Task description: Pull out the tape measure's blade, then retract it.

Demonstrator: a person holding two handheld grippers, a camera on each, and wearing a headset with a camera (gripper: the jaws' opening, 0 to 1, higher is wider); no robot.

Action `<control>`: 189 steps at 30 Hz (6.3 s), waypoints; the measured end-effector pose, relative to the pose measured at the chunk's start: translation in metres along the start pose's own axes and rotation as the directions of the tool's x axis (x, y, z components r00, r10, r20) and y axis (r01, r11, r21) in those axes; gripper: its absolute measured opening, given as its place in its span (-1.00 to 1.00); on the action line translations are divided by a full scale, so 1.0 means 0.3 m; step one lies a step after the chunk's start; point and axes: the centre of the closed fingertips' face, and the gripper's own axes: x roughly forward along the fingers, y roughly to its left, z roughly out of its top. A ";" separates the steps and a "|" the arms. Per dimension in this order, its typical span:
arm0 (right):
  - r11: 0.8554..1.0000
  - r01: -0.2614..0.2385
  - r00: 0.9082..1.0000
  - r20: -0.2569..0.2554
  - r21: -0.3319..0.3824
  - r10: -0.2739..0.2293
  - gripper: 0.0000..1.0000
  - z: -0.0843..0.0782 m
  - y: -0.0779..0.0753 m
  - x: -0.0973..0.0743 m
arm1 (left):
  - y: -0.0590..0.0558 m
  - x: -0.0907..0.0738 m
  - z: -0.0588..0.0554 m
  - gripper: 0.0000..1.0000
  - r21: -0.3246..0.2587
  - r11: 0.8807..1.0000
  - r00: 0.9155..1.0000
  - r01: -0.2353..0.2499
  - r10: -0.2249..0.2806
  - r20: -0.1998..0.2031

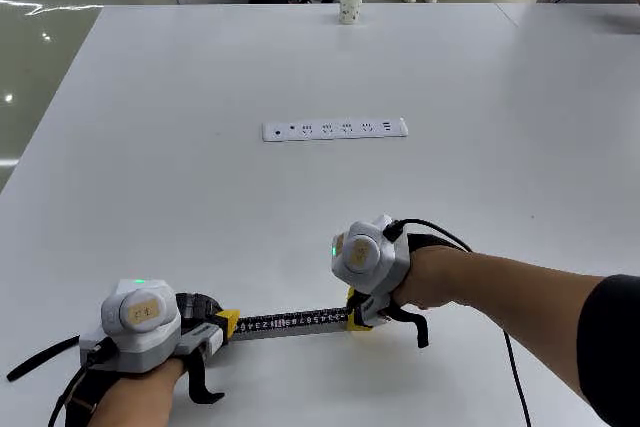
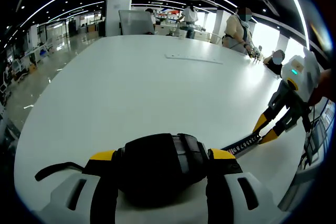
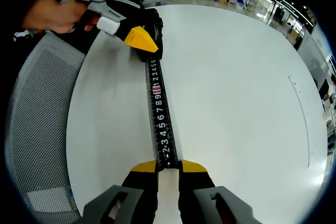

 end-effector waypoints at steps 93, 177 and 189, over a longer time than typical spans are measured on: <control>1.000 -0.012 0.999 0.032 -0.004 0.012 -0.79 0.105 0.017 0.038 | 0.002 -0.001 0.000 0.28 -0.001 1.000 1.000 0.006 -0.006 -0.009; 0.999 -0.023 0.996 0.085 -0.027 0.025 -0.79 0.215 0.033 0.077 | 0.002 -0.001 -0.002 0.28 -0.009 1.000 1.000 0.013 -0.013 -0.022; 0.999 -0.032 0.995 0.098 -0.028 0.034 -0.79 0.232 0.037 0.084 | 0.003 0.000 -0.005 0.28 -0.010 1.000 1.000 0.014 -0.014 -0.027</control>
